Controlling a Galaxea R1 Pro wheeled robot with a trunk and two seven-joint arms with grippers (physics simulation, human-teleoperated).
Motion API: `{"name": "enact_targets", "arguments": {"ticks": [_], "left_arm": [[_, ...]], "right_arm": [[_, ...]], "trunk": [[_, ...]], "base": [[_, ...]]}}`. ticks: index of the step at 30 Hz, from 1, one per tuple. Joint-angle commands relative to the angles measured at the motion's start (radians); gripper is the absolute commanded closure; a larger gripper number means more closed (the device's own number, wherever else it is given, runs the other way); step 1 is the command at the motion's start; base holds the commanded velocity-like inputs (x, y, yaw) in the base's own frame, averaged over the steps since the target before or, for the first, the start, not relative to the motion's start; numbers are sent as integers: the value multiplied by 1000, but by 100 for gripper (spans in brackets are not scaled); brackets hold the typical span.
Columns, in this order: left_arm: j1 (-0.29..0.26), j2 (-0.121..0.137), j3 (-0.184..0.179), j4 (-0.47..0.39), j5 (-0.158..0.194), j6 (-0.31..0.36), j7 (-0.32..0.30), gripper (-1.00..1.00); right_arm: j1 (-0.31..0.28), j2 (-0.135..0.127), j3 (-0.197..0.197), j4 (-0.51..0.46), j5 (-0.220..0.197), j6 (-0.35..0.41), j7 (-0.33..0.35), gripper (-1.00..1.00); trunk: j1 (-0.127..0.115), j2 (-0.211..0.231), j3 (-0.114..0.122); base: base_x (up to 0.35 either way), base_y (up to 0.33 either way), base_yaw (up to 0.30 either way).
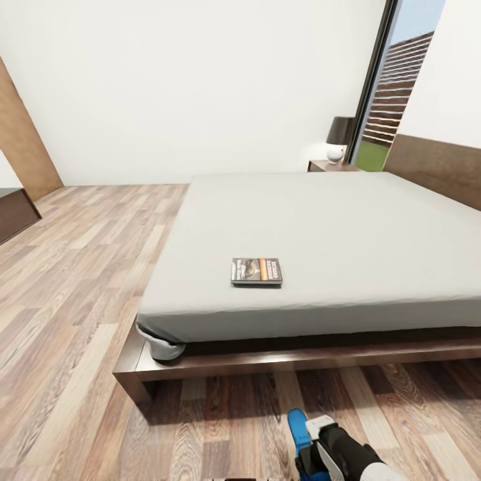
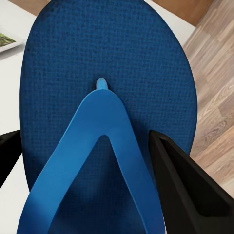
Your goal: In the bedroom, move the book from the bed onto either nightstand, and place the two sandals side by side next to the bed.
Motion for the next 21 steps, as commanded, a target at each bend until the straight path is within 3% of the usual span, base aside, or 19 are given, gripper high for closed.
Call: {"name": "enact_targets", "arguments": {"ticks": [1, 21], "left_arm": [[0, 0, 2, -1, 0, -2, 1, 100], [1, 1, 2, 1, 0, -2, 4, 100]], "right_arm": [[-2, -3, 3, -2, 4, 4, 4, 100], [-36, -9, 3, -35, 4, 2, 10, 100]], "trunk": [[0, -1, -5], [9, -5, -82]], "base": [[0, 0, 0], [0, 0, 0]]}}
